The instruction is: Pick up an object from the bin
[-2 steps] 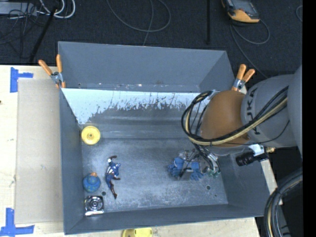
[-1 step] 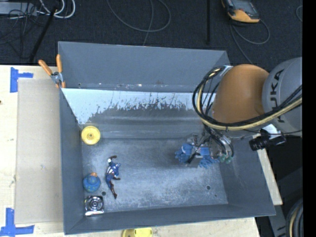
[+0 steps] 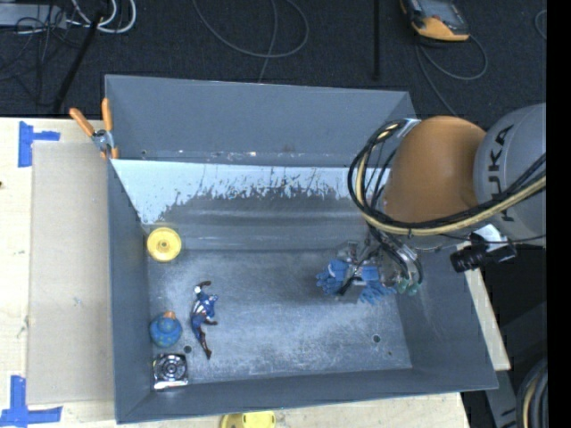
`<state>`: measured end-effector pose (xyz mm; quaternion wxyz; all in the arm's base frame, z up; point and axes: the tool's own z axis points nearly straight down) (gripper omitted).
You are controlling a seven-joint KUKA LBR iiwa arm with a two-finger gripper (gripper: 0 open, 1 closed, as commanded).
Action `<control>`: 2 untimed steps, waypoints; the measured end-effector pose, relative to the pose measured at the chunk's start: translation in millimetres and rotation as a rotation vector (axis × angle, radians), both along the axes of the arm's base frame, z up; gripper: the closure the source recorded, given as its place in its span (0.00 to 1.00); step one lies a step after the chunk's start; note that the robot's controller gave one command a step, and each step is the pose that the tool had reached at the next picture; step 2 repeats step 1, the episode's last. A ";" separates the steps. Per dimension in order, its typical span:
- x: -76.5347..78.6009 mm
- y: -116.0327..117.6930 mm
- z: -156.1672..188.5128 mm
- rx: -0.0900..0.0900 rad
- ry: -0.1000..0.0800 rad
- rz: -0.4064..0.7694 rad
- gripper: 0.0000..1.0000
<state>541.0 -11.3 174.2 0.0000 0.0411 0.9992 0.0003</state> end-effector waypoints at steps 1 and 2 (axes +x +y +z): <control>-13.5 -14.6 106.6 -0.001 -0.001 -0.012 1.00; -13.5 -14.6 106.6 -0.001 -0.001 -0.012 1.00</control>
Offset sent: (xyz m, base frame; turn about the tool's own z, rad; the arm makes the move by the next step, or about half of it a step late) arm 0.0000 0.0000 0.0000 0.0000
